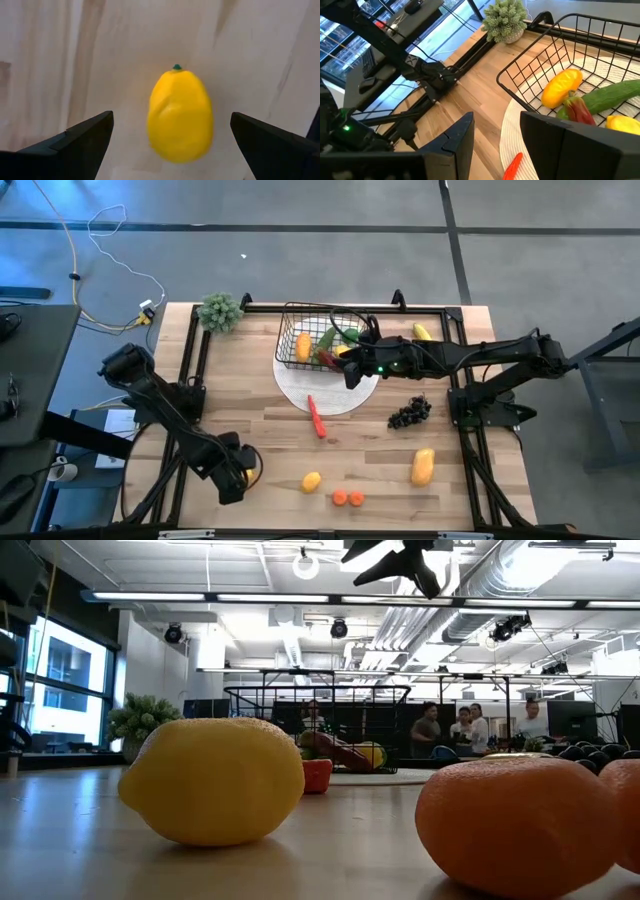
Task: Build produce basket
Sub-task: Put the left lemon into the wire basket
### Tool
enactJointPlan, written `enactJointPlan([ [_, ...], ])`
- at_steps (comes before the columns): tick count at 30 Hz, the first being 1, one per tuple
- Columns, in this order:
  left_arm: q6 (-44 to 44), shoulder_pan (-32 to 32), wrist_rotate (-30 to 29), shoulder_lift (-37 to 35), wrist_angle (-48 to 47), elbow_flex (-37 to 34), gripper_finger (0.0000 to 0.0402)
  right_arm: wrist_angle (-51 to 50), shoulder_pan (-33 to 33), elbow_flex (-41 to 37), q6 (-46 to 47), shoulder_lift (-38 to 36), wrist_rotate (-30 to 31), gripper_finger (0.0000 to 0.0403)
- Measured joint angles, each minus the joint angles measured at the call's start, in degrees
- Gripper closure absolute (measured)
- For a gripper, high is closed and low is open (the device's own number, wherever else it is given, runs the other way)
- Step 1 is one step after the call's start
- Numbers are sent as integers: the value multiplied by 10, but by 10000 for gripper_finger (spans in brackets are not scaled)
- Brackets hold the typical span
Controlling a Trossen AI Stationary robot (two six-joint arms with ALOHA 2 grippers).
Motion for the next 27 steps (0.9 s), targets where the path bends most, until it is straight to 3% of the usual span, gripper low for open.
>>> enactJointPlan([
  [7, -11, 0, 12, 40, 7, 0, 10, -7, 0, 0, 0, 0, 0, 263],
  [11, -11, 0, 16, 52, 7, 0, 33, -7, 0, 0, 0, 0, 0, 263],
  [23, -9, 1, 18, 54, 12, 0, 218, -15, 0, 0, -2, 0, -5, 263],
  [27, -9, 6, 20, 50, 12, 0, 251, -18, 0, 0, -2, 0, -6, 263],
])
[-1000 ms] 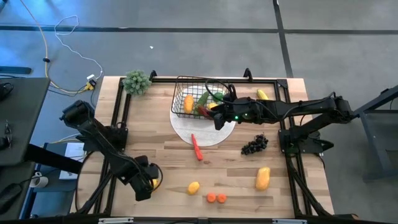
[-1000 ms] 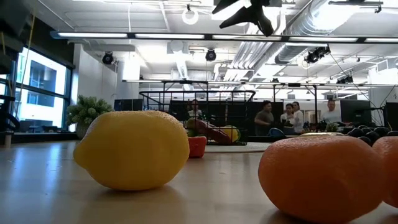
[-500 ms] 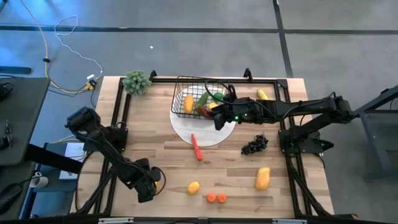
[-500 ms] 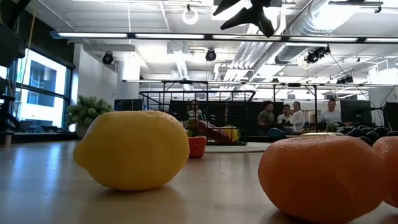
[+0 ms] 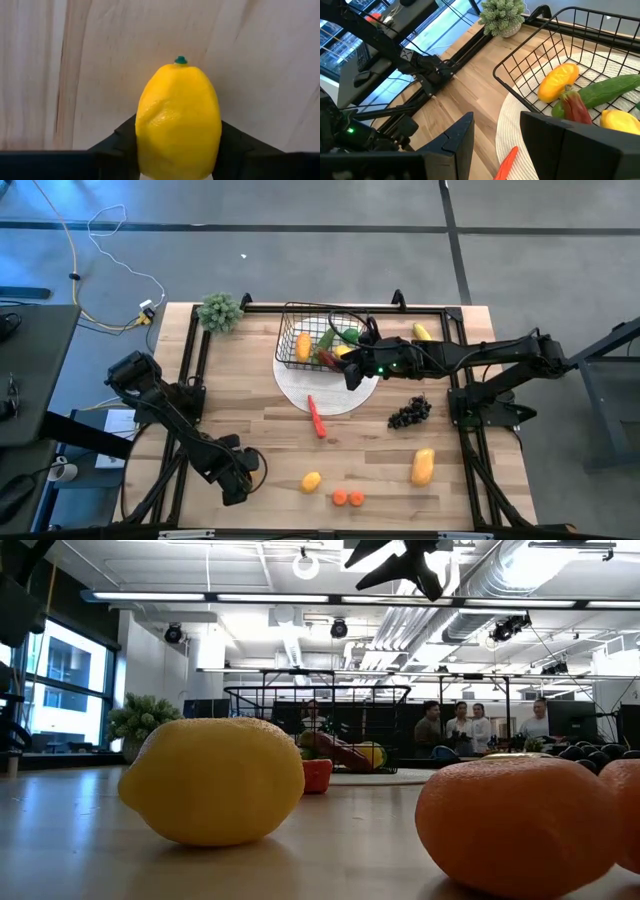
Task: Build produce basket
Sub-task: Put the left lemon into the wire basket
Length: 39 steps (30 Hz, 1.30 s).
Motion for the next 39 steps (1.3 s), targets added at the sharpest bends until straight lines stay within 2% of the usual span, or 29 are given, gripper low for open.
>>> enactJointPlan([
  [6, -1, 26, -4, -34, 1, 0, 244, -1, 0, 0, 0, 0, 0, 263],
  [12, 24, 74, -36, -87, 2, 0, 232, -1, -6, 0, 0, 0, 0, 263],
  [18, 103, 145, -77, -136, 10, 0, 239, 2, -14, 0, -9, 0, 0, 263],
  [24, 212, 246, -82, -171, 32, 0, 240, 19, -29, 0, -9, 0, 0, 263],
  [30, 327, 353, -54, -186, 99, 0, 240, 33, -51, 0, -9, 0, 0, 263],
  [39, 452, 483, 29, -189, 224, 0, 240, 50, -68, 0, -5, 0, 14, 263],
])
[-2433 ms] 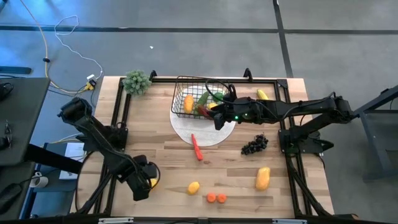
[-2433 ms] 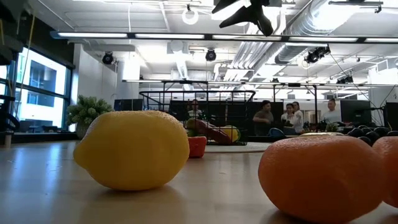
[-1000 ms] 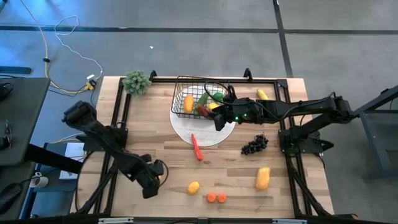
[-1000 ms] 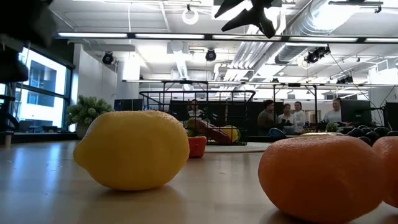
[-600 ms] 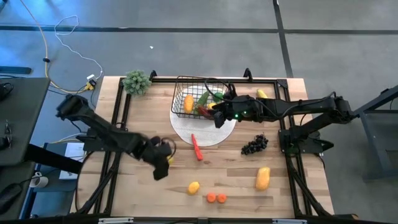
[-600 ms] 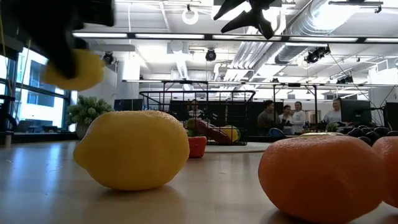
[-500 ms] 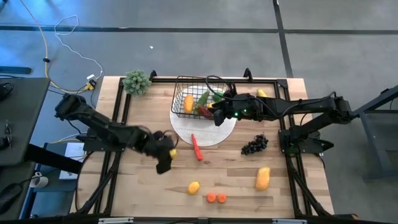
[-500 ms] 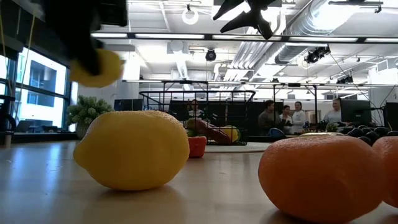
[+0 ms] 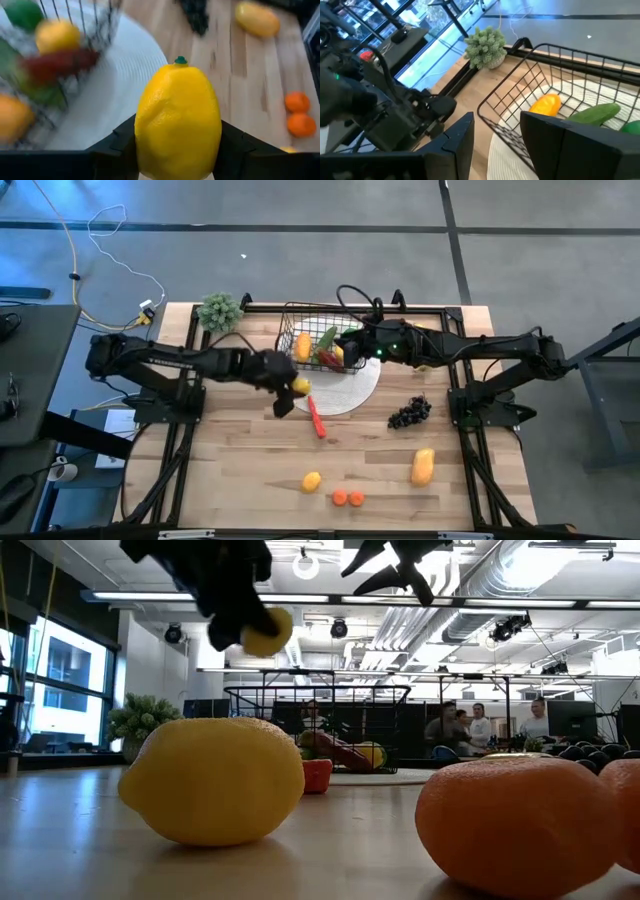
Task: Build produce basket
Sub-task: Put the left lemon into the wire basket
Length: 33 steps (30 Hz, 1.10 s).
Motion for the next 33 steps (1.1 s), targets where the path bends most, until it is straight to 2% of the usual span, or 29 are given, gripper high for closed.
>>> enactJointPlan([
  [9, 94, 86, 7, 0, 86, 0, 240, 13, -18, 0, 15, 0, 6, 263],
  [15, 140, 124, 7, 0, 155, 0, 240, 25, -33, 0, 15, 0, 35, 263],
  [23, 164, 169, 7, 0, 258, 0, 239, 30, -44, 0, 15, 0, 63, 263],
  [28, 177, 190, 7, 0, 304, 0, 226, 30, -44, 0, 15, 0, 80, 263],
  [33, 194, 203, 39, 1, 320, 0, 222, 30, -43, 0, 15, 0, 106, 263],
])
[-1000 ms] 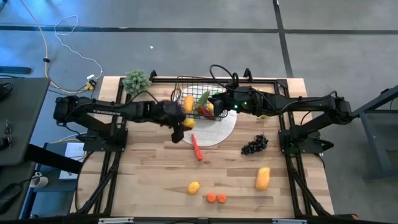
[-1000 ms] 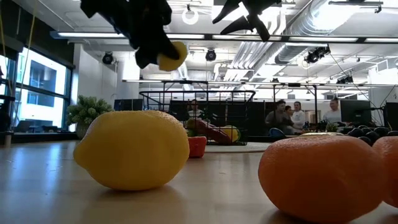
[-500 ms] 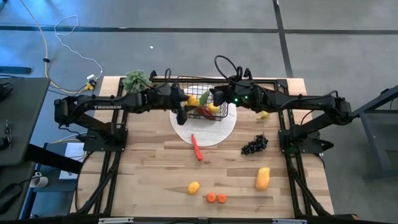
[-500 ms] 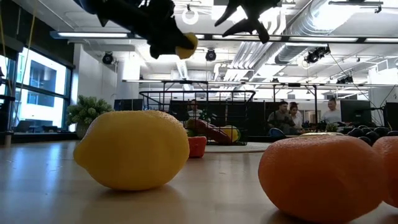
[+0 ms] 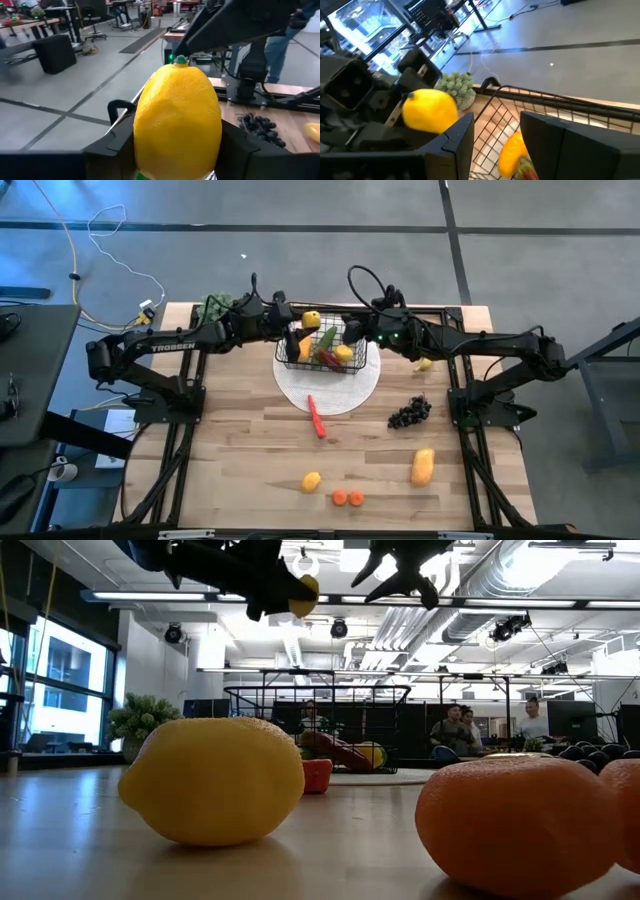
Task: Build produce basket
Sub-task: Put the left lemon into the wire basket
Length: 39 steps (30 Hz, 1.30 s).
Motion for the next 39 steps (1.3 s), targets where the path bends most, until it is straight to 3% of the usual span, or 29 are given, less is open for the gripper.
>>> enactJointPlan([
  [7, 21, 7, 8, 0, 9, 1, 228, 0, -3, 0, 0, 0, 62, 263],
  [20, 28, 6, 6, 53, -30, 81, 229, 0, -27, 0, -36, 0, 57, 263],
  [27, -43, 6, 37, 117, -29, 83, 229, 0, -33, 0, -45, 0, 40, 263],
  [39, -84, -6, 44, 210, -22, 84, 208, -16, -32, 0, -45, 0, 26, 263],
])
